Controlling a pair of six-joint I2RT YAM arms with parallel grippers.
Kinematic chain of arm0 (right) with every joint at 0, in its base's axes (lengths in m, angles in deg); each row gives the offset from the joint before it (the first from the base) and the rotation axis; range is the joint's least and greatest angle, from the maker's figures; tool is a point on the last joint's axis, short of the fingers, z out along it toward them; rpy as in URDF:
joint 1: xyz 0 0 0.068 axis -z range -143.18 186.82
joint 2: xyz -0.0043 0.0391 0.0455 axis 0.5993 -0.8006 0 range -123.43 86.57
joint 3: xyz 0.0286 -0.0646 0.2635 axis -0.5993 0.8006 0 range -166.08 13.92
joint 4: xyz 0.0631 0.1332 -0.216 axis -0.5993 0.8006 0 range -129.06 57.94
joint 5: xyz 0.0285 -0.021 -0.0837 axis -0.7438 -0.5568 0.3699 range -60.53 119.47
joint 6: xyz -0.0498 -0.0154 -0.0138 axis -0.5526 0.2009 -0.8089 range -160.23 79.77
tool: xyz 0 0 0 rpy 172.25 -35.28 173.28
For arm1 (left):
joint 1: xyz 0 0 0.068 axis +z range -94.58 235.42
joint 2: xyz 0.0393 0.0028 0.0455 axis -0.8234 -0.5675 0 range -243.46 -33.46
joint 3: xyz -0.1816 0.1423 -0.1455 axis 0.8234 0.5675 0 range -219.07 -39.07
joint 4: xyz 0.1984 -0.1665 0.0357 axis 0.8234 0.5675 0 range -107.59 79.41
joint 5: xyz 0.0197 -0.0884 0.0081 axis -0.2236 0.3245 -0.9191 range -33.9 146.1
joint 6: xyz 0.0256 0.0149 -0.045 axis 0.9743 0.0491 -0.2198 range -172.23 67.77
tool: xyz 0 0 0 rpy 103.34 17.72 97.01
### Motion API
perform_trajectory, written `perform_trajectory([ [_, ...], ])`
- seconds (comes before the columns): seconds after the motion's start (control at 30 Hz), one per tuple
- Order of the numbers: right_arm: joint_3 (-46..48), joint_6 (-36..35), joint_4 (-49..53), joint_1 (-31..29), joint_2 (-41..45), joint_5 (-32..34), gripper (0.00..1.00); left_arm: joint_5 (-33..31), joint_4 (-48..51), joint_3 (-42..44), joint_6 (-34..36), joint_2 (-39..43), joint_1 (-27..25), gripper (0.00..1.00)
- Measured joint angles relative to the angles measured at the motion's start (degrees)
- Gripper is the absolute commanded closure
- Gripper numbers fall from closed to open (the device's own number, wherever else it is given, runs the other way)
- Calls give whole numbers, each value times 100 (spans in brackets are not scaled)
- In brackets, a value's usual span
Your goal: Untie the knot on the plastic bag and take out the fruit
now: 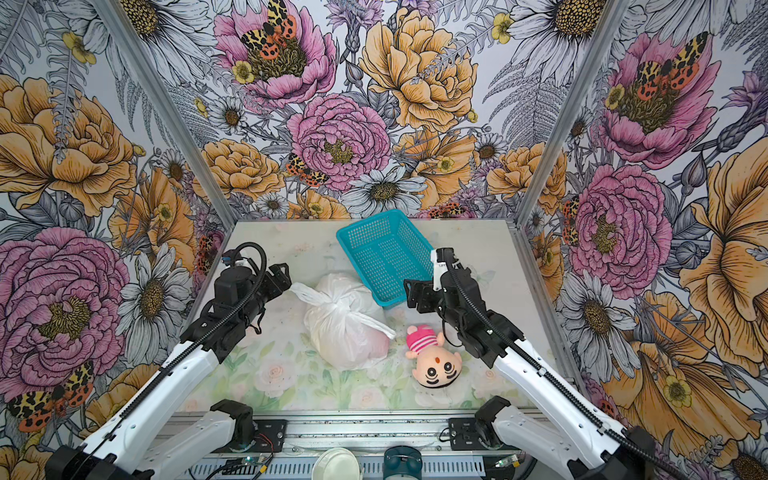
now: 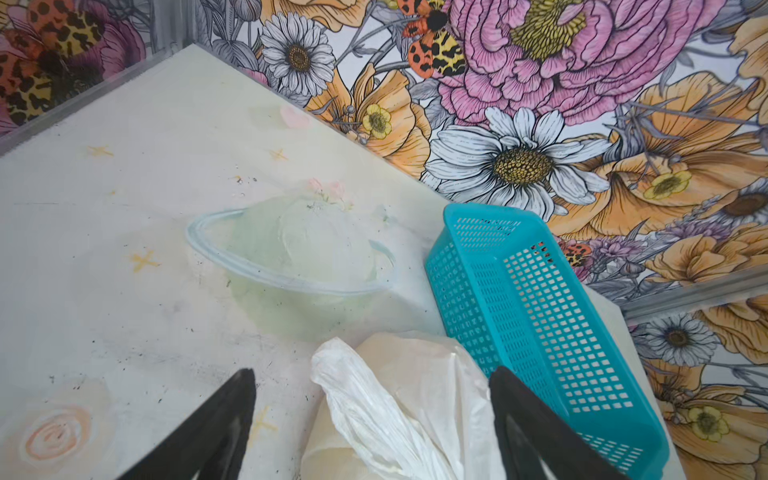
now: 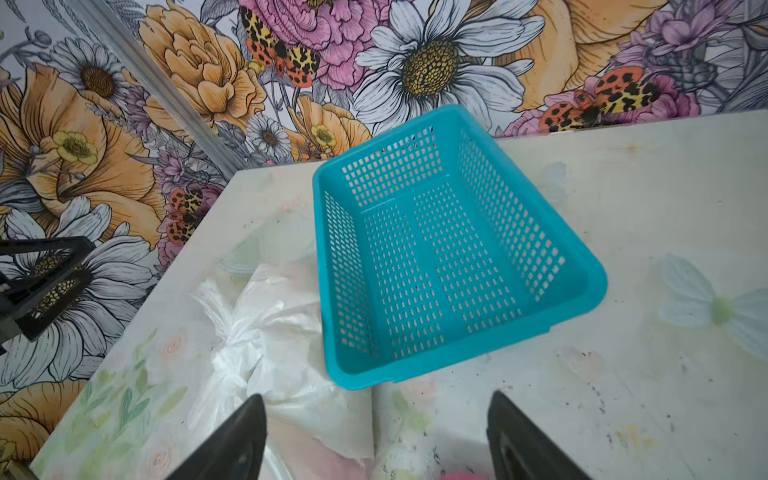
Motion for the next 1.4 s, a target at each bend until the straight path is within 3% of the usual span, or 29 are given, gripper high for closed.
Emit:
perform_trajectory([
  [0.2, -597, -372, 15, -1790, -1633, 861, 29, 278, -168, 20, 354, -31, -223, 10],
  [0.43, -673, -815, -52, -3064, -1928, 1296, 30, 601, -553, 116, 553, -166, -245, 10],
  [1.0, -1360, -688, -225, -3300, -3707, 1746, 24, 767, -857, 308, 680, -267, -271, 4],
  [1.23, -1416, -426, -197, -3110, -3816, 1858, 43, 769, -1008, 407, 682, -264, -269, 4],
  [1.4, -1416, -286, -186, -2938, -3818, 1816, 52, 769, -1064, 476, 680, -247, -264, 4],
])
